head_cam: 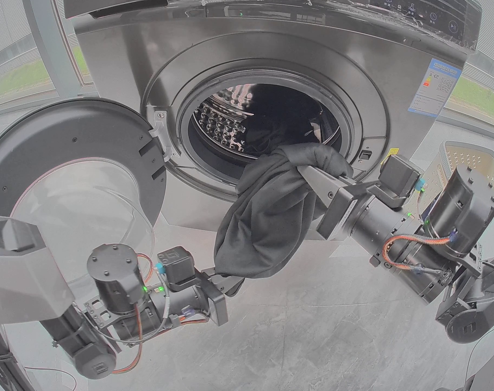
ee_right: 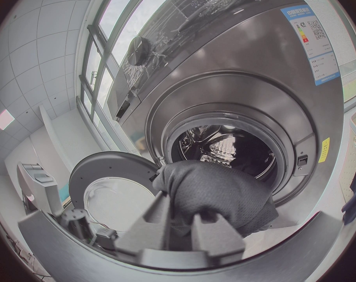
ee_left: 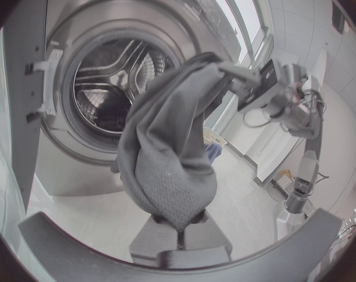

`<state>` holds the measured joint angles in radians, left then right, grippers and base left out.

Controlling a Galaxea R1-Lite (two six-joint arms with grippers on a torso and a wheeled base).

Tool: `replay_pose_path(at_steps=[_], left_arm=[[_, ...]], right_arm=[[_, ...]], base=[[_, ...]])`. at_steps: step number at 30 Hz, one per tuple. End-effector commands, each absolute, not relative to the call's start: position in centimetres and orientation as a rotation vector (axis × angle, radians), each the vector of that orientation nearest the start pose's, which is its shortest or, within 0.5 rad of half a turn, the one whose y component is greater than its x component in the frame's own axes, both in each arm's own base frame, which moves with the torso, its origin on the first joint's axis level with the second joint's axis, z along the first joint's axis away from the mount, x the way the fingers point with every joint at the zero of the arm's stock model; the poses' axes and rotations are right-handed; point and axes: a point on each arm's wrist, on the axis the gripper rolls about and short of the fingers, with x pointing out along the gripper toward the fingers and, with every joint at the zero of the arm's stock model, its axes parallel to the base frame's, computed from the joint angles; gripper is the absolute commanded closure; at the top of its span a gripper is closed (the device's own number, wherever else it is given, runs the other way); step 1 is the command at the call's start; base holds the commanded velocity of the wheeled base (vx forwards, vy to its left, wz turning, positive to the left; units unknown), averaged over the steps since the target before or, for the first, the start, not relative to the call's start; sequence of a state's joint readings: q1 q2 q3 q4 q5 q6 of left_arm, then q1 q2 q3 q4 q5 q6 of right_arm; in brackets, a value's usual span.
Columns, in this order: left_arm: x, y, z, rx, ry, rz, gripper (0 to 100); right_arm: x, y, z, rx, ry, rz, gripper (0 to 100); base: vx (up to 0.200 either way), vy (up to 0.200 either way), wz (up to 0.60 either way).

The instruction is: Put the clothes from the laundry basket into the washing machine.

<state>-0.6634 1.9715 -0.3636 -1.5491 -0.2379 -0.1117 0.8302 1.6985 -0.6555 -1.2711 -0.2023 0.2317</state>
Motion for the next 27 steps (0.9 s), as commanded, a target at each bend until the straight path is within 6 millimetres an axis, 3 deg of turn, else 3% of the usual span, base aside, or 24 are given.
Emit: replay_pose_path(at_steps=[1, 7, 13, 27], left_arm=[[18.9, -16.0, 12.9, -0.118, 0.012, -0.917, 100], [16.7, -14.8, 16.4, -0.163, -0.136, -0.924, 100], [15.4, -14.4, 18.2, -0.196, -0.216, -0.908, 100], [17.5, -15.7, 20.4, -0.247, -0.306, -0.763, 100]], right_arm=[[20.1, 21.0, 19.6, 0.318, -0.087, 0.649, 0], [19.2, 20.0, 17.9, 0.278, -0.024, 0.645, 0], [18.5, 18.6, 16.2, 0.226, 0.032, 0.621, 0], [18.6, 18.3, 15.4, 0.201, 0.055, 0.606, 0]], base=[[0.0, 0.0, 0.0], [0.0, 0.0, 0.0], [0.0, 0.0, 0.0], [0.0, 0.0, 0.0]])
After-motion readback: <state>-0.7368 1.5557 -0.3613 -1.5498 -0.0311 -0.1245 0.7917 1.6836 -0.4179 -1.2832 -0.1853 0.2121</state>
